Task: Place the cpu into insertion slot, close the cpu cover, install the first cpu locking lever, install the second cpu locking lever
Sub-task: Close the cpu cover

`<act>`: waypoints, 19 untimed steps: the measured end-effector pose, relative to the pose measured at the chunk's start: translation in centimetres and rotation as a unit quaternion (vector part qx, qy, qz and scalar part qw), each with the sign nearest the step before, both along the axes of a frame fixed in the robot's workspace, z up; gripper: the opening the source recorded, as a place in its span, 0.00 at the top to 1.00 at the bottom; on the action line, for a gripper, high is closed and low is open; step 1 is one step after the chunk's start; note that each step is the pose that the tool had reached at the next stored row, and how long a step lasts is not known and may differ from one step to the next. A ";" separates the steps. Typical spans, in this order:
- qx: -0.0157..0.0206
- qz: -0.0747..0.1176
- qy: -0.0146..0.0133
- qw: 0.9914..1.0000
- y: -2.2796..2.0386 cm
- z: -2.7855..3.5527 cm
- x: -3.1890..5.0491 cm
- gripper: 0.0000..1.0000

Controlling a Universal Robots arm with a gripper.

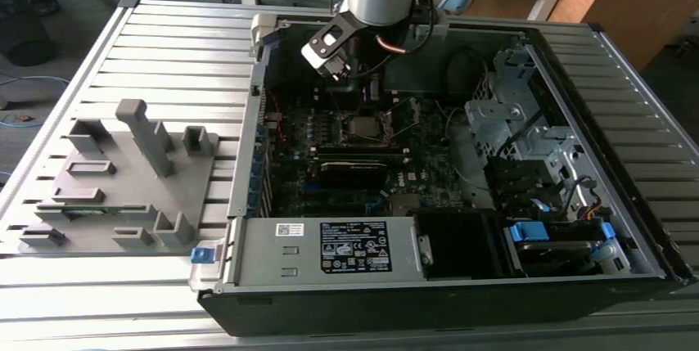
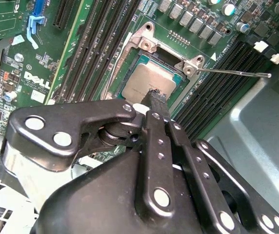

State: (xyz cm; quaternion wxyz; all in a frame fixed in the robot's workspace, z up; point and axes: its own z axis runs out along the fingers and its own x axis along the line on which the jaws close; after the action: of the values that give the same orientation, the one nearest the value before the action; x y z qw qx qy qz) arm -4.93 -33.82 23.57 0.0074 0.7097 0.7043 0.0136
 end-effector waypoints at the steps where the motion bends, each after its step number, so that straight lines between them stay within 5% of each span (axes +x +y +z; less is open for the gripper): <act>1: 0.000 0.000 0.000 1.000 0.00 0.02 0.00 0.89; 19: 0.000 0.000 0.000 1.000 0.00 0.29 0.25 0.89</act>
State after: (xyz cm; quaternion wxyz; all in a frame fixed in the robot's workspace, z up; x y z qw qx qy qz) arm -4.68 -33.81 23.86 0.0071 0.7097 0.7043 0.0133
